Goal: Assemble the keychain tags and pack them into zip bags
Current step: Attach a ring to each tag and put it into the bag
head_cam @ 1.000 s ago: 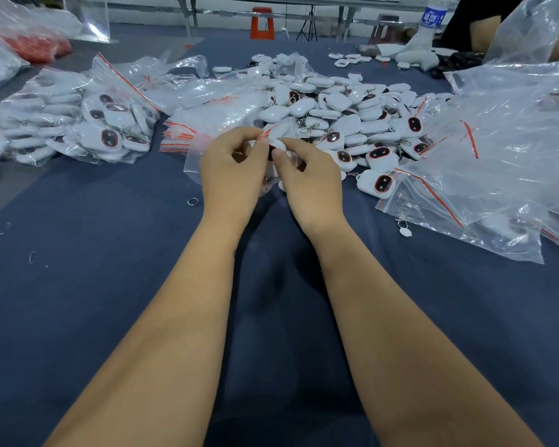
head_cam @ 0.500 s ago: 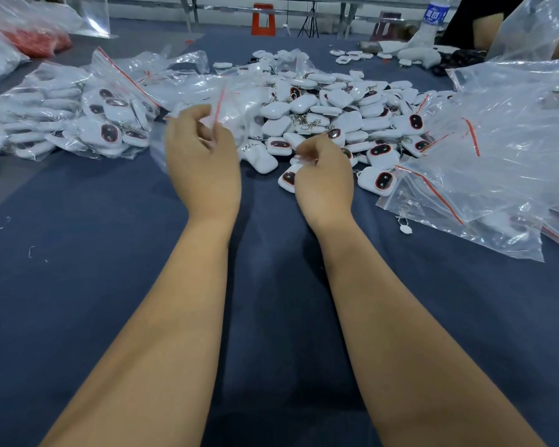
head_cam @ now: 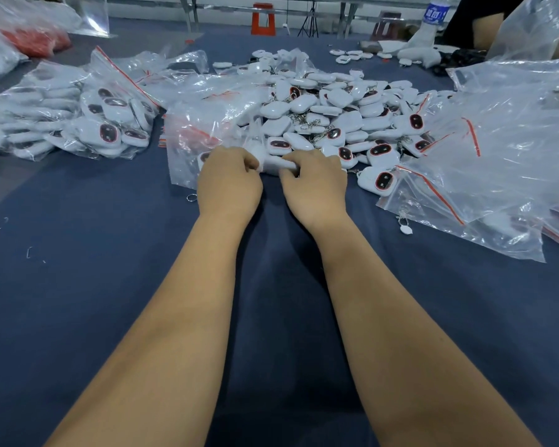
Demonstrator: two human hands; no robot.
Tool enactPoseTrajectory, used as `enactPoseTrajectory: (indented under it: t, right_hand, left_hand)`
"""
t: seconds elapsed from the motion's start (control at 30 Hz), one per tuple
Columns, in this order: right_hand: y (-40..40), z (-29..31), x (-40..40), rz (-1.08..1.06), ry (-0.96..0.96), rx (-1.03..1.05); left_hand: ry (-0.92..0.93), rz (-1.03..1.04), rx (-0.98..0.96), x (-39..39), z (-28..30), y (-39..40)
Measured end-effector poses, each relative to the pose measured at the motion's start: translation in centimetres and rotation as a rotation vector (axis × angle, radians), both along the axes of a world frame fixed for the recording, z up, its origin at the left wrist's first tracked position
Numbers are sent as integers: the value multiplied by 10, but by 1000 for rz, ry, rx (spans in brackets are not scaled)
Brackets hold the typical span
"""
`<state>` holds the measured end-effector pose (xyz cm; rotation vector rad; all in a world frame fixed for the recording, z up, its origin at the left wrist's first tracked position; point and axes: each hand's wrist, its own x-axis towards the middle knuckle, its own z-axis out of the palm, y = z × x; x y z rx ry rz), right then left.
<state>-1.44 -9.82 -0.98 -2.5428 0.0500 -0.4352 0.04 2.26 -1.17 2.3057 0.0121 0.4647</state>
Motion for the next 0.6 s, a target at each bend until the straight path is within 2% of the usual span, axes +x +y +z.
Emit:
enactPoseTrajectory:
  t: [0.17, 0.3, 0.43, 0.6]
  right_hand:
    - [1, 7, -6, 41, -101, 574]
    - [6, 12, -8, 137, -84, 895]
    - [5, 8, -5, 212, -28, 1033]
    - [1, 7, -3, 225, 7, 1099]
  left_hand:
    - [-55, 42, 119, 1, 2, 1]
    - [-92, -73, 44, -2, 2, -3]
    - [-43, -196, -141, -5, 4, -4]
    - [38, -169, -452, -5, 8, -4]
